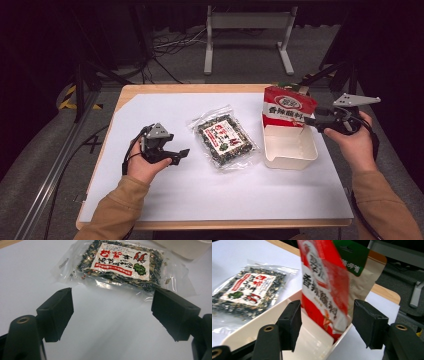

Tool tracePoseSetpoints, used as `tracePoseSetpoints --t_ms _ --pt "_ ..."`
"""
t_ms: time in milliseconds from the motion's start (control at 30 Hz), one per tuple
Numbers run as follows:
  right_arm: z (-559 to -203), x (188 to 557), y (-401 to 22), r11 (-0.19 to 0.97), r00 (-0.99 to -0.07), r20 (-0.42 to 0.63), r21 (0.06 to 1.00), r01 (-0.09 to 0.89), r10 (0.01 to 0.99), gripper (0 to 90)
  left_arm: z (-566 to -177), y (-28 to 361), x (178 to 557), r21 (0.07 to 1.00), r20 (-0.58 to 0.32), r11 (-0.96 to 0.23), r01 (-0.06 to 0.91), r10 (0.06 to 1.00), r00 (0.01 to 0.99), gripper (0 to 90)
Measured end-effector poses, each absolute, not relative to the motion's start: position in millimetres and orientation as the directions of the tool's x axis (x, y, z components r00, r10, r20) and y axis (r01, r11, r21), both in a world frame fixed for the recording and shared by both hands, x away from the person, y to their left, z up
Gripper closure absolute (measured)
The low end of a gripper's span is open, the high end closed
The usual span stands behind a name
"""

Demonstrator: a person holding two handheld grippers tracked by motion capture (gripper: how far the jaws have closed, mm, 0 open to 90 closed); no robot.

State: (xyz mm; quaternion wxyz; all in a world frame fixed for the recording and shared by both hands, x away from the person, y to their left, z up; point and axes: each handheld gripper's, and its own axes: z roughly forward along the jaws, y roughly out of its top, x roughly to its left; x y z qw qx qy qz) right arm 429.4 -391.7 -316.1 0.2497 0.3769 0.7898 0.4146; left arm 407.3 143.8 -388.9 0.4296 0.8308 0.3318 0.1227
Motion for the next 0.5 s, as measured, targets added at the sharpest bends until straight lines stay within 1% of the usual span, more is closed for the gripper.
tracePoseSetpoints --t_ms 200,367,500 --pt "-312 400 -382 0.341 -0.595 -0.06 0.863 0.372 0.802 39.4 -388 141 411 0.792 -0.098 -0.412 0.451 0.643 0.76 12.9" --pt "-313 385 -375 0.327 -0.604 -0.047 0.873 0.362 0.795 38.8 -387 140 412 0.788 -0.104 -0.415 0.455 0.639 0.763 10.4" --pt "-318 373 -369 0.315 -0.619 -0.033 0.881 0.352 0.784 38.4 -384 141 415 0.793 -0.113 -0.415 0.447 0.62 0.777 6.0"
